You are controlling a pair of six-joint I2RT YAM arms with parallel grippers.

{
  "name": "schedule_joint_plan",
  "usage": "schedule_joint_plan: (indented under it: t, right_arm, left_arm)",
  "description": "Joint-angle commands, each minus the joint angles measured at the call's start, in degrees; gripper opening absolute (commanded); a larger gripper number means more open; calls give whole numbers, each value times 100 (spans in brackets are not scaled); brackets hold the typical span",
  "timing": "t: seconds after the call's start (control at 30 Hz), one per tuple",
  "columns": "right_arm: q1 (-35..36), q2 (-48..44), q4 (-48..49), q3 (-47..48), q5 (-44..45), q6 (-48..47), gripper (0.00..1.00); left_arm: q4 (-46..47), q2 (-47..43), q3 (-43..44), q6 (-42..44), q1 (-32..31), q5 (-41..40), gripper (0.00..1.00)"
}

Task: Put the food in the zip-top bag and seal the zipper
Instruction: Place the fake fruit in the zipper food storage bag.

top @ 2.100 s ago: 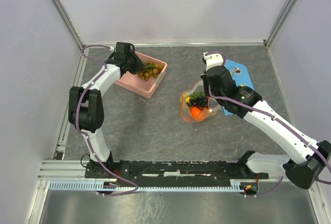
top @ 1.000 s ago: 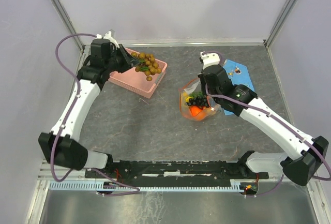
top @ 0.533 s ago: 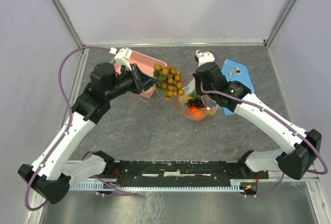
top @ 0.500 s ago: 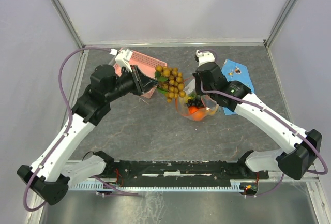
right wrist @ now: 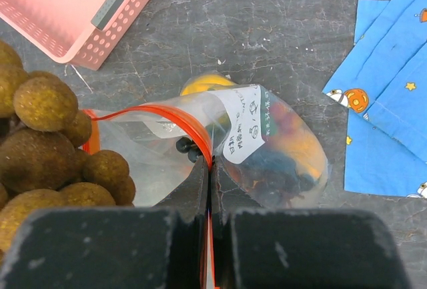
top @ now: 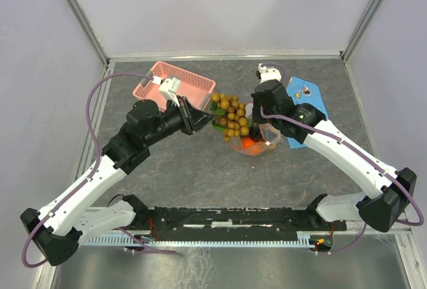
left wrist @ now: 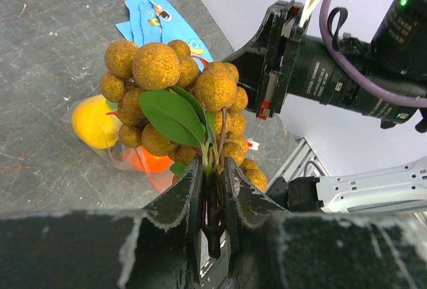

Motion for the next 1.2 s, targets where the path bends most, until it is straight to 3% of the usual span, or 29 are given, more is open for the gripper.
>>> schedule_joint_plan:
  t: [0.0, 0.33, 0.7, 1.0, 1.17]
  right_arm:
    - [-1, -203, 40, 209, 52, 422, 2]
    - [-3, -170, -2, 190, 30, 880, 2]
    - [-7, -150, 52, 138, -12, 1345, 2]
    - [-4, -182, 290, 109, -49, 1644, 2]
    - [-7, -240, 300, 67, 50, 1761, 1]
  left_arm:
    - [714, -202, -235, -279, -274, -550, 3]
    - [1718, -149, -856, -518, -1072, -2171, 3]
    - [2234, 8, -1162, -150, -2219, -4356, 3]
    - [2619, 411, -1245, 491, -3032, -5656, 3]
    - [2566, 610, -1234, 510, -3318, -5825, 3]
